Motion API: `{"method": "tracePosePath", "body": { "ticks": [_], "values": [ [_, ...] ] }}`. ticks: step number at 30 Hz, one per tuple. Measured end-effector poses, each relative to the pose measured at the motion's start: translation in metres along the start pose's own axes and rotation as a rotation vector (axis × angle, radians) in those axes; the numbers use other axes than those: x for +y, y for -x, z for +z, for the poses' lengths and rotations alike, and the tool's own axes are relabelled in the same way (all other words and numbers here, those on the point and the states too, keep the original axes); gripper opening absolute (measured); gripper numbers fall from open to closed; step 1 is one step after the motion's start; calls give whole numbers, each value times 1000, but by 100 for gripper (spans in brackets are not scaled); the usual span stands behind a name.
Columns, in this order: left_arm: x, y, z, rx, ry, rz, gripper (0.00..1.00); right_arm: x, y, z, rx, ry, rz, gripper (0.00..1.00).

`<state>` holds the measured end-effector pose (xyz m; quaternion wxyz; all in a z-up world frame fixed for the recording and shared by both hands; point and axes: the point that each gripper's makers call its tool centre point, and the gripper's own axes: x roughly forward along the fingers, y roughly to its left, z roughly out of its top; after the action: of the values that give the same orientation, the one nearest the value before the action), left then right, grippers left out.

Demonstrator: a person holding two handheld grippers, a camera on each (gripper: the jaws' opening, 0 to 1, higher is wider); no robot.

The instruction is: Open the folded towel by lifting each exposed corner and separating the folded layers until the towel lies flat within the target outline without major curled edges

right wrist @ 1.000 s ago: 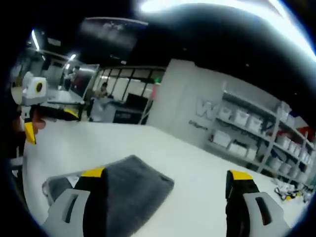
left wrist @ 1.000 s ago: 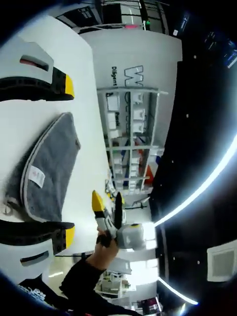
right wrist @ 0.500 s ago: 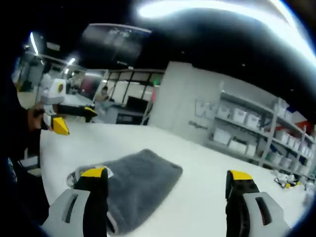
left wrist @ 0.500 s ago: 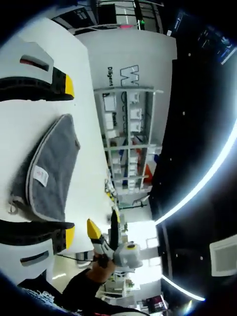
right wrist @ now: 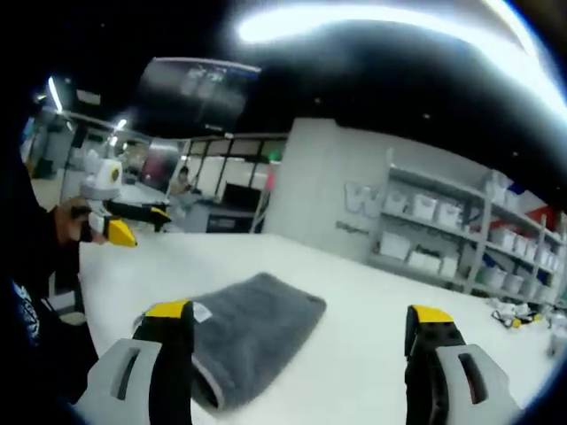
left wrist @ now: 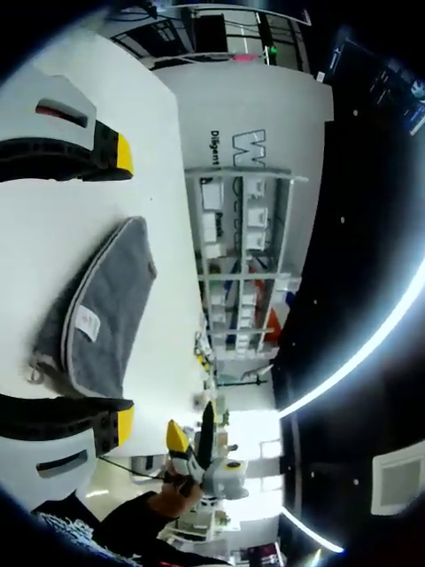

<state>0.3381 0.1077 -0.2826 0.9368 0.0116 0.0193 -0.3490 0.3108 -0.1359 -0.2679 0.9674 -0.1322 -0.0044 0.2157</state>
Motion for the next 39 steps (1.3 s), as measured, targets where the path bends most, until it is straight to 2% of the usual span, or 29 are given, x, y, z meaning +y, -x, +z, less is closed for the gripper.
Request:
{"method": "tracePosePath", "body": {
  "ticks": [4,7,15,22,24,26,33,35,39],
  "values": [
    [-2,-1,-3,14,4,0,100,5,1,-4,18,24,9,100],
    [0,-1,-1,17,20,-6,100,6,4,0,11,40,4,100],
    [2,-11,7,22,157,-99,99,6,6,9,5,160,-40,100],
    [8,-23,14,37,135,-110,99,21,2,12,-4,205,-25,100],
    [9,-24,16,38,125,-108,99,30,1,14,-13,222,-12,100],
    [8,-24,17,36,115,-103,98,48,-3,14,-28,244,29,100],
    [7,-22,15,38,110,-97,97,93,-17,-4,-5,380,119,100],
    [7,-21,14,37,112,-96,97,105,-20,-17,23,446,163,100],
    [7,-20,15,33,115,-91,97,106,-27,-41,90,527,166,100]
  ]
}}
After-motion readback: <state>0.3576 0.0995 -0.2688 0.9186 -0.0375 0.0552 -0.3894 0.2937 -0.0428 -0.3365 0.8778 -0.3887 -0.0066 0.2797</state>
